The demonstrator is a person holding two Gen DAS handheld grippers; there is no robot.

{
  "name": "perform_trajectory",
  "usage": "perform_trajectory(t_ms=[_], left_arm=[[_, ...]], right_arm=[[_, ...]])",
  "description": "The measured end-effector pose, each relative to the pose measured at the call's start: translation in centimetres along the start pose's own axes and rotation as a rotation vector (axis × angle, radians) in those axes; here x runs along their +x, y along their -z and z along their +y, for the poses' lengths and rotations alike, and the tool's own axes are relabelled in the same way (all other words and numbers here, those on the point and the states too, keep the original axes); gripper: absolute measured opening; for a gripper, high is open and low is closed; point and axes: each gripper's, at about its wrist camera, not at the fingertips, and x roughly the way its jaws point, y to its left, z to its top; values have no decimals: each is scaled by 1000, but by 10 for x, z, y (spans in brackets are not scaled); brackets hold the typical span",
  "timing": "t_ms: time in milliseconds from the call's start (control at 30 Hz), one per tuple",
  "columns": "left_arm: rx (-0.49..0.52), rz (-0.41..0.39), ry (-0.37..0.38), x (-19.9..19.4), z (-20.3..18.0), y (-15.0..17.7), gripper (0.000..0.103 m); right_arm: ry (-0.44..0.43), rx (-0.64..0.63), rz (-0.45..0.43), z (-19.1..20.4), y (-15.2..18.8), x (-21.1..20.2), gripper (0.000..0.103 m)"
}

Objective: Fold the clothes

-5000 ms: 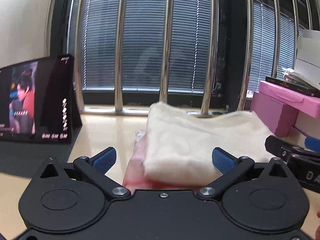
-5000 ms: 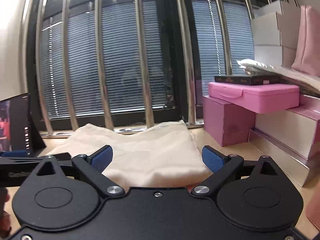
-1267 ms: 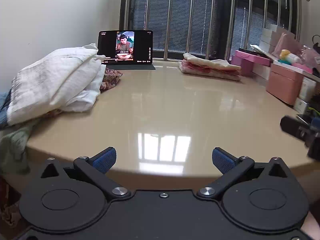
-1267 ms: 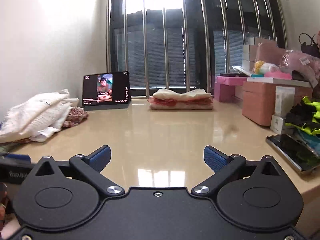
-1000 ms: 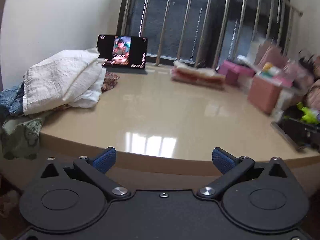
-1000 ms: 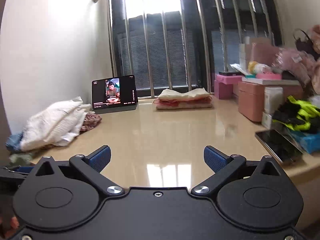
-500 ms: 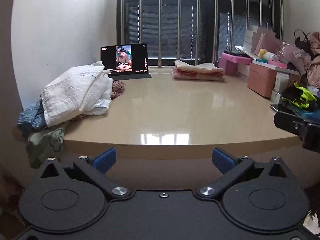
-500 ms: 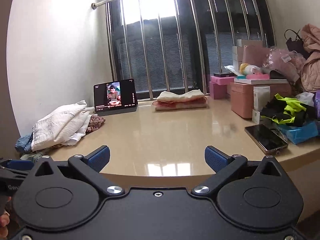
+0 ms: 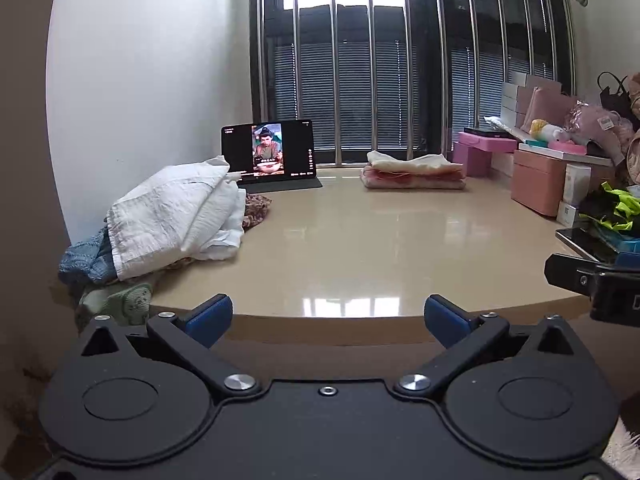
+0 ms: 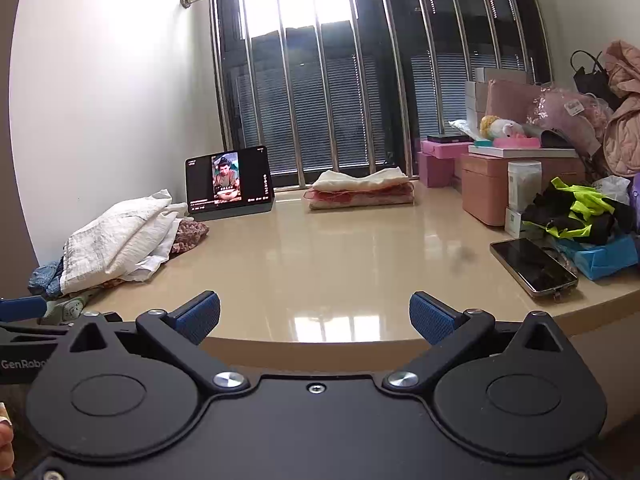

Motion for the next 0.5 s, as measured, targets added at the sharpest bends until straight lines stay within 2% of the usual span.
perform_trajectory(t_ms=[500], left_arm=[[2,-2,13,0,1,0,103]], right_arm=[[-3,-5,14,1,0,1,102]])
